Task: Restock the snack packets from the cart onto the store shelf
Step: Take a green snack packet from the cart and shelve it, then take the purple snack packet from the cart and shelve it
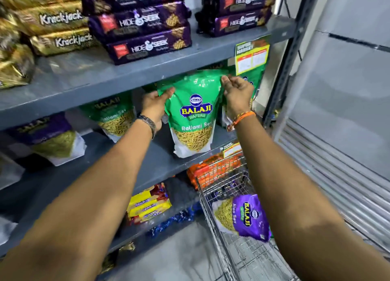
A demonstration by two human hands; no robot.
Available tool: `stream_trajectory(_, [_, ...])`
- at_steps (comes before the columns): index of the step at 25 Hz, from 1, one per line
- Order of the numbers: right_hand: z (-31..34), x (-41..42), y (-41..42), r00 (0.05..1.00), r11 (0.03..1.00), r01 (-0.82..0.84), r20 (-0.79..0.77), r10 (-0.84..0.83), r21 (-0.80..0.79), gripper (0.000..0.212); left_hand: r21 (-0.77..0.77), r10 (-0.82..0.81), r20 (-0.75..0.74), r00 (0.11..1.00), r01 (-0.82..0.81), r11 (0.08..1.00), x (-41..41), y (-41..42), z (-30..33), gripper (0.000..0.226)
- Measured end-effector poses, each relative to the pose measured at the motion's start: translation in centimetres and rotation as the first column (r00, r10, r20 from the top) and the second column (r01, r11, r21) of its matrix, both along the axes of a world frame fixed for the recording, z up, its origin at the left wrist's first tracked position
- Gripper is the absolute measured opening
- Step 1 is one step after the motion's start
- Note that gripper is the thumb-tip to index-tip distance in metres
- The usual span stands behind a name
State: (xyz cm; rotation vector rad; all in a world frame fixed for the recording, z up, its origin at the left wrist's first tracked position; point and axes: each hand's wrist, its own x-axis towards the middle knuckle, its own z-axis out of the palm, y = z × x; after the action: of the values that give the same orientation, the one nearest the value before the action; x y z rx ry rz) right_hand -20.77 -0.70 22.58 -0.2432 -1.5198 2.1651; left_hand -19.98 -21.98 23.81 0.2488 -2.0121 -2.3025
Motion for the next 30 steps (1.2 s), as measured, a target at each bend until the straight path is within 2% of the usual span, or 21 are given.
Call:
stream_trajectory(2, [0.7,-1.1,-1.2,1.0,1.0,-0.016,0.009,0.016,-0.022,0.02,0.028,0.067,0.001,0.998,-0.067,0.997,-1.0,-0.6,-0.1,0.023])
stream_trajectory(6, [0.0,-2.6,-2.3,0.998,0.997,-0.047,0.026,0.049,-0.062,0.022,0.031,0.075,-0.026,0.997,-0.074,0.997,-2.3,-1.4,-1.8,0.006])
stream_trajectory(12, [-1.5,-2.8,-2.5,0.992,0.994,-0.107,0.067,0.107,-0.006,0.018,0.035,0.135,-0.073,0.988,-0.133,0.99,-2.5,-1.8,-3.4,0.007])
stream_trajectory(15, [-2.1,-2.3,-2.1,0.989,0.993,-0.118,0.087,0.117,0.005,0.013,0.121,0.159,-0.073,0.985,-0.15,0.981,-1.6,-1.9,-3.2,0.024])
stream_trajectory(17, [-2.9,-1.1,-1.2,0.988,0.993,-0.121,0.098,0.121,-0.006,0.025,0.177,0.24,-0.05,0.969,-0.228,0.957,-0.1,-1.9,-3.3,0.039])
stream_trajectory(19, [-3.6,1.2,0.3,0.989,0.993,-0.106,0.096,0.111,-0.054,0.03,0.173,0.39,-0.008,0.921,-0.383,0.908,2.4,-1.7,-3.7,0.046])
stream_trajectory(21, [-4.5,4.7,2.2,0.993,0.99,-0.073,0.086,0.083,-0.117,0.029,0.152,0.488,0.021,0.872,-0.485,0.861,5.4,-1.2,-4.8,0.038])
stream_trajectory(22, [-5.1,6.6,3.5,0.995,0.988,-0.044,0.081,0.057,-0.149,0.025,0.151,0.474,0.017,0.881,-0.47,0.869,6.9,-0.6,-5.6,0.032])
stream_trajectory(24, [-7.4,11.3,6.6,0.994,0.978,0.048,0.106,-0.027,-0.201,0.022,0.08,0.311,0.009,0.95,-0.311,0.947,9.7,1.4,-7.6,0.027])
stream_trajectory(26, [-11.1,16.2,9.6,0.979,0.951,0.162,0.166,-0.121,-0.264,0.023,-0.045,0.044,0.029,0.999,-0.042,0.998,11.4,3.6,-10.1,0.033])
stream_trajectory(28, [-16.0,20.7,11.5,0.942,0.912,0.282,0.267,-0.204,-0.297,0.025,-0.186,-0.222,0.122,0.967,0.242,0.952,11.6,6.1,-12.9,0.037])
stream_trajectory(30, [-21.3,24.3,11.9,0.879,0.883,0.387,0.396,-0.267,-0.266,0.027,-0.321,-0.438,0.274,0.856,0.511,0.797,11.0,8.8,-15.9,0.044])
